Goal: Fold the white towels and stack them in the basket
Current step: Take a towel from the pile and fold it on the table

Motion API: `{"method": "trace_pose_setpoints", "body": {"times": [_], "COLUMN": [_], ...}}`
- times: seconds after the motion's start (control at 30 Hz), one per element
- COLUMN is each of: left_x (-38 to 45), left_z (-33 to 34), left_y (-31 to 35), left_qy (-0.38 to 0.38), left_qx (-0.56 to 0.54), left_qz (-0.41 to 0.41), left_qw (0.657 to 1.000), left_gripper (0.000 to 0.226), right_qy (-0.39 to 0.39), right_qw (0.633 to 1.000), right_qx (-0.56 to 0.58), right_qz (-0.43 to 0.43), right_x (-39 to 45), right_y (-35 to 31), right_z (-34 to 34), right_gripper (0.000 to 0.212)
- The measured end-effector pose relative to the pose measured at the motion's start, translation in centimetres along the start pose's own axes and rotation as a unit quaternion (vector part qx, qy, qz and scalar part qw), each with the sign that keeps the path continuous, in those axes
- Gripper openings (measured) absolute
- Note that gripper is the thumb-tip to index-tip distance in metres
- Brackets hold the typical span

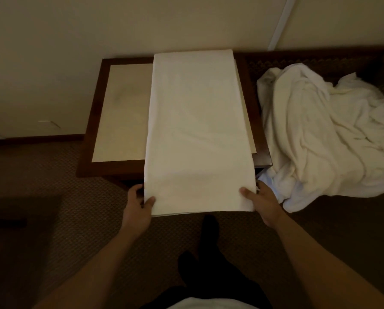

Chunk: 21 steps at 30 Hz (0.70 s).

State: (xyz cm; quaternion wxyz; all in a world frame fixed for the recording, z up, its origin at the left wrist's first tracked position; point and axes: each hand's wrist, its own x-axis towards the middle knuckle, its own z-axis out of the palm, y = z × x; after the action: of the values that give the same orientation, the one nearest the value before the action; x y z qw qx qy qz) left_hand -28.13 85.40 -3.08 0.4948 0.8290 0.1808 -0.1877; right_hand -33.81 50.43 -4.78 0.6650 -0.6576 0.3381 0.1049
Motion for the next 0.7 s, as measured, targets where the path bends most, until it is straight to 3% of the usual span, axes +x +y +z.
{"method": "trace_pose_setpoints", "body": {"times": [0.1,0.2,0.33,0.43,0.53,0.63,0.7], "left_x": [-0.8,-1.9,-3.0,-3.4,-3.6,-3.5,-3.0], "left_z": [-1.1,-2.4,-4.3,-6.3,-8.1,-9.2,-9.9], "left_y": [0.1,0.8,2.3,3.2,3.9,4.8,5.7], "left_qy": [-0.013,-0.054,-0.094,-0.122,-0.185,-0.221,-0.230], "left_qx": [0.018,0.048,0.005,-0.094,-0.189,-0.106,-0.066], "left_qz": [0.030,0.066,0.046,-0.014,-0.052,0.002,0.049], "left_qw": [0.999,0.995,0.994,0.988,0.963,0.970,0.970], "left_gripper": [0.038,0.014,0.021,0.028,0.042,0.037,0.035], "right_qy": [0.054,0.096,0.043,-0.011,-0.078,-0.142,-0.131], "right_qw": [0.998,0.993,0.993,0.996,0.985,0.979,0.990], "right_qx": [-0.018,-0.016,-0.033,0.085,0.148,0.141,0.046], "right_qz": [-0.015,-0.073,-0.102,-0.010,0.048,0.035,-0.022], "right_x": [-2.7,-5.6,-8.2,-9.6,-11.0,-11.8,-11.6], "right_y": [-0.3,-1.5,-2.7,-4.0,-5.4,-6.0,-6.7], "right_z": [0.3,0.6,0.2,-0.4,-1.4,-1.9,-1.8], "right_gripper": [0.051,0.047,0.022,0.026,0.047,0.065,0.061]}}
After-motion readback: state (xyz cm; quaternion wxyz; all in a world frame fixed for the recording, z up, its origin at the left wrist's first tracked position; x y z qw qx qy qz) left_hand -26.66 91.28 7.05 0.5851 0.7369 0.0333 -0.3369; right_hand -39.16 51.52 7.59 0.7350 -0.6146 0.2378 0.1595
